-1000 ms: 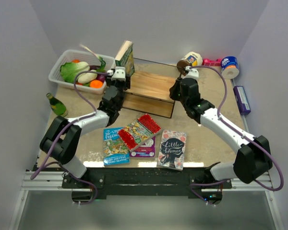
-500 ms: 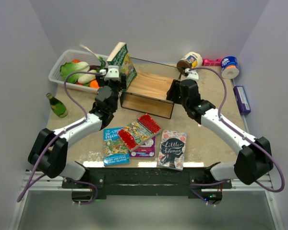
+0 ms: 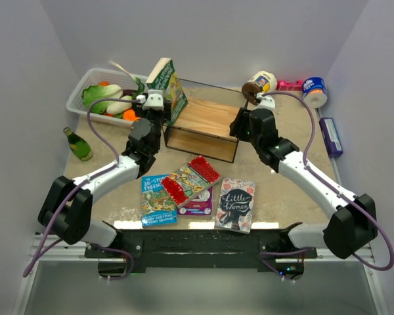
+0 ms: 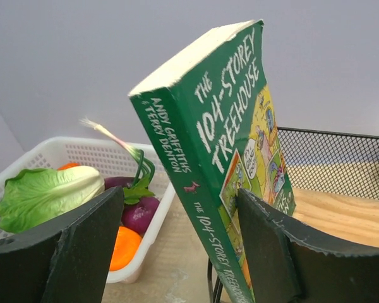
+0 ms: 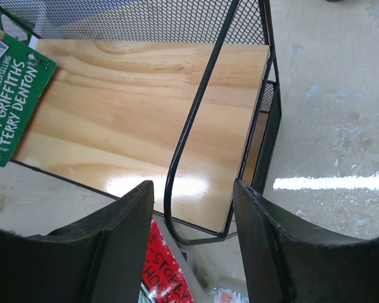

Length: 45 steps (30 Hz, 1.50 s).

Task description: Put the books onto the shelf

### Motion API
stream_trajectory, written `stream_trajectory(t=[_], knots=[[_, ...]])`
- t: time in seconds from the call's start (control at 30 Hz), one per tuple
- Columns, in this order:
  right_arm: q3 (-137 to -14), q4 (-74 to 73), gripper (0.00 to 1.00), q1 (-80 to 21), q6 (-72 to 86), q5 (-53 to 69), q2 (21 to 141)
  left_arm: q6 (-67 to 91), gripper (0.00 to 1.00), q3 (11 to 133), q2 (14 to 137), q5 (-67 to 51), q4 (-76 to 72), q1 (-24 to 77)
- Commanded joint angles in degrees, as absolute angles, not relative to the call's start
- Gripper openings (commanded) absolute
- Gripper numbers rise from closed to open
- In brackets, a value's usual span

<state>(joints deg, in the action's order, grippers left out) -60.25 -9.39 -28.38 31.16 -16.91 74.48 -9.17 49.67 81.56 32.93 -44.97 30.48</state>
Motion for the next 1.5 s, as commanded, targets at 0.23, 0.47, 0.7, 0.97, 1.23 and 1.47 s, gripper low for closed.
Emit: stream_trajectory(t=[0.23,0.47,0.7,0.97,1.23,1.47], knots=[[-60.21,-6.24,0.51,-28.3,30.85,-15.12,77.52,-15.02,0.28,50.98,86.04,27.95,-55.36,29.97],[-59.33,-5.45,0.5,-28.3,30.85,-15.21,78.48,-18.63,0.06,51.24,86.83,25.93,-57.48,30.24],[-59.41,-5.62,0.51,-28.21,30.94,-14.85,78.23,-16.79,0.33,52.73,88.16,29.09,-55.56,30.32],[-59.68,-6.77,0.56,-28.21,30.67,-15.38,76.29,-13.63,0.61,51.42,83.24,30.76,-51.94,30.32],[-59.15,-7.47,0.58,-28.3,31.03,-15.29,74.45,-13.45,0.66,49.49,80.34,33.57,-50.36,30.32],[-59.24,-9.84,0.6,-28.3,30.85,-15.82,71.02,-13.53,0.71,45.97,73.66,36.39,-47.55,30.32]])
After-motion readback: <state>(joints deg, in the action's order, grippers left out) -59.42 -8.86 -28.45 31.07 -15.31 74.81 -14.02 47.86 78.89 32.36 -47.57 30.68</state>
